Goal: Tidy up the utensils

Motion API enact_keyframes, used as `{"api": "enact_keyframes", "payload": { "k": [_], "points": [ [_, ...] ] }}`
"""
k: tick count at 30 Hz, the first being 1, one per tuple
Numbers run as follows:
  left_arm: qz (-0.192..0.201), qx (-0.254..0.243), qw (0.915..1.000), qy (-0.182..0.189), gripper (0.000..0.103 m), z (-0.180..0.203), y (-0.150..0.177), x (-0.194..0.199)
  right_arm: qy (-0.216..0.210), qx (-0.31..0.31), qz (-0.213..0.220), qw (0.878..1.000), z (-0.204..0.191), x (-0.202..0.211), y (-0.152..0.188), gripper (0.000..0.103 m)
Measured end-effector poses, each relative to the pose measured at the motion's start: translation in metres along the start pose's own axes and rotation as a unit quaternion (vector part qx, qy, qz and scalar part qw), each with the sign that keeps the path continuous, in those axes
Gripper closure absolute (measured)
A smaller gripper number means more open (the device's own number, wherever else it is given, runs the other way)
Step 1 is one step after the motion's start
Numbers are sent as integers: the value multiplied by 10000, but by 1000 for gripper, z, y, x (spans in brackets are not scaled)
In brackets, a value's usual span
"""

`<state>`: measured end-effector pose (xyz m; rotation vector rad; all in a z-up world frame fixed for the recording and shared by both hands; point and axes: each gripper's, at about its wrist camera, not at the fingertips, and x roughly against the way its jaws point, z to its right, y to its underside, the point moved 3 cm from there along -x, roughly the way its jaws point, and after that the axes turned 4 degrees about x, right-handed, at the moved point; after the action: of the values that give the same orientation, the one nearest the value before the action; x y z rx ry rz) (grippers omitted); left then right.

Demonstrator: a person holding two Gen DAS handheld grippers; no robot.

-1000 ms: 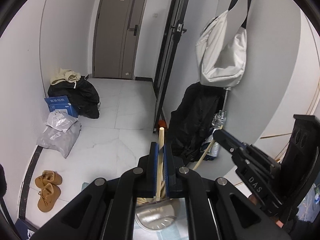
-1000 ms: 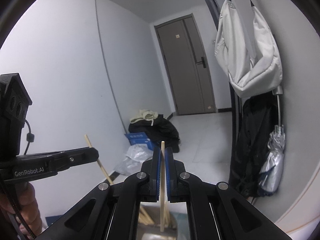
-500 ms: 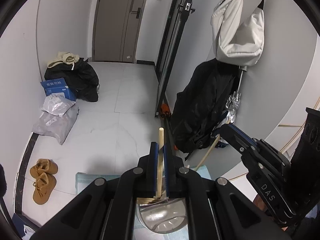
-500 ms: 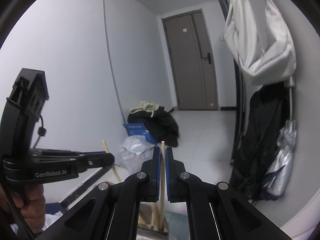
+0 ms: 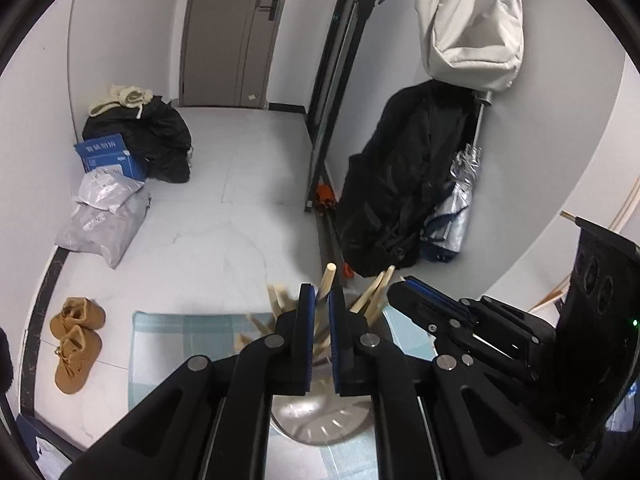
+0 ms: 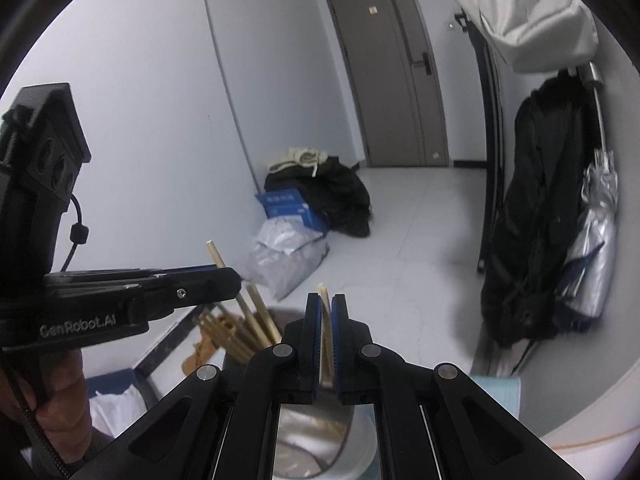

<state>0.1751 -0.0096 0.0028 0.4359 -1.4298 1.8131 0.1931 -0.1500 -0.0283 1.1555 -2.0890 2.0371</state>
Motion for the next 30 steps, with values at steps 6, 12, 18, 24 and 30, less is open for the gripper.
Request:
{"api": "enact_keyframes", "payload": {
  "k": [6, 12, 18, 24, 30],
  "points": [
    [-61, 119, 9999, -109, 99, -2, 13, 11, -32, -146, 97, 9998, -1, 27, 4, 93],
    [354, 228, 9988, -265, 71, 2, 22, 44, 94, -170, 331, 9993, -10, 66, 7, 81],
    [871, 183, 9946, -530, 38, 11, 32, 77, 248, -185, 693, 9971, -25, 105, 14, 61],
    [1208, 21, 9895, -792, 20, 21, 45, 103, 346, -233, 888, 9952, -37, 136, 28, 52],
    [1500, 58, 9842, -942, 14, 23, 64, 119, 514, -202, 1093, 9925, -49, 163, 46, 37]
  ]
}}
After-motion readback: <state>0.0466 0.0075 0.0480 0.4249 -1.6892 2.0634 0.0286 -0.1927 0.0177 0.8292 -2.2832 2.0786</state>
